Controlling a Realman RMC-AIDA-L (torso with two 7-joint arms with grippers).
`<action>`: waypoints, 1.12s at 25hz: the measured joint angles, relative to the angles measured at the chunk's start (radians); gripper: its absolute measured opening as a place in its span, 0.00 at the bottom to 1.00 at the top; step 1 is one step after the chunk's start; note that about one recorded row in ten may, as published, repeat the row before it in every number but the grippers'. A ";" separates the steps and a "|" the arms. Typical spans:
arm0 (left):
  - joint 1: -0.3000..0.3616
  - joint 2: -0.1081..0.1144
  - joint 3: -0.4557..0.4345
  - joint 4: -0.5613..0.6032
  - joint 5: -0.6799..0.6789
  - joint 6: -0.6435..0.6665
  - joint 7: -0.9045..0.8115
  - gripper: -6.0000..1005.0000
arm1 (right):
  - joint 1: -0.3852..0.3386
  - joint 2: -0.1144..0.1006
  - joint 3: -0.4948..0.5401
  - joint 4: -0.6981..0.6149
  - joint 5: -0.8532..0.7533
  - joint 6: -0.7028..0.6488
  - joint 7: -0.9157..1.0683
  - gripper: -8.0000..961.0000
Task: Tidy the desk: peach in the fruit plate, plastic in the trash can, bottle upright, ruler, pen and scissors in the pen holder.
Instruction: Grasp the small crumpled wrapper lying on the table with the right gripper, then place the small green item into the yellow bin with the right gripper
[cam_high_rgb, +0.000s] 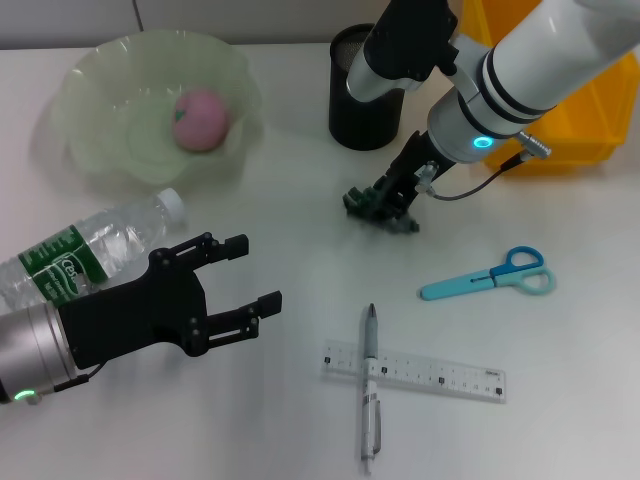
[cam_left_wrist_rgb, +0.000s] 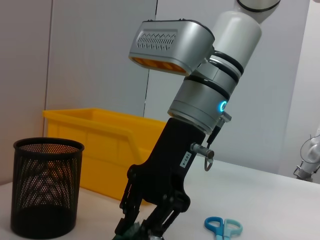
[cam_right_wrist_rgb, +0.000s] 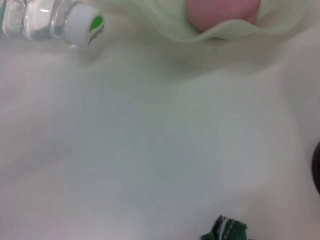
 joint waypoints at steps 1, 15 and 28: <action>0.000 0.000 0.000 0.000 0.000 0.000 0.000 0.80 | 0.000 0.000 0.000 0.000 0.000 0.000 0.000 0.48; 0.001 0.000 0.000 0.000 -0.002 0.002 0.000 0.80 | -0.010 0.000 0.000 -0.010 0.002 -0.002 0.000 0.03; 0.002 0.000 -0.007 0.001 -0.005 -0.003 0.000 0.80 | -0.028 0.000 0.002 -0.044 0.002 -0.007 0.000 0.01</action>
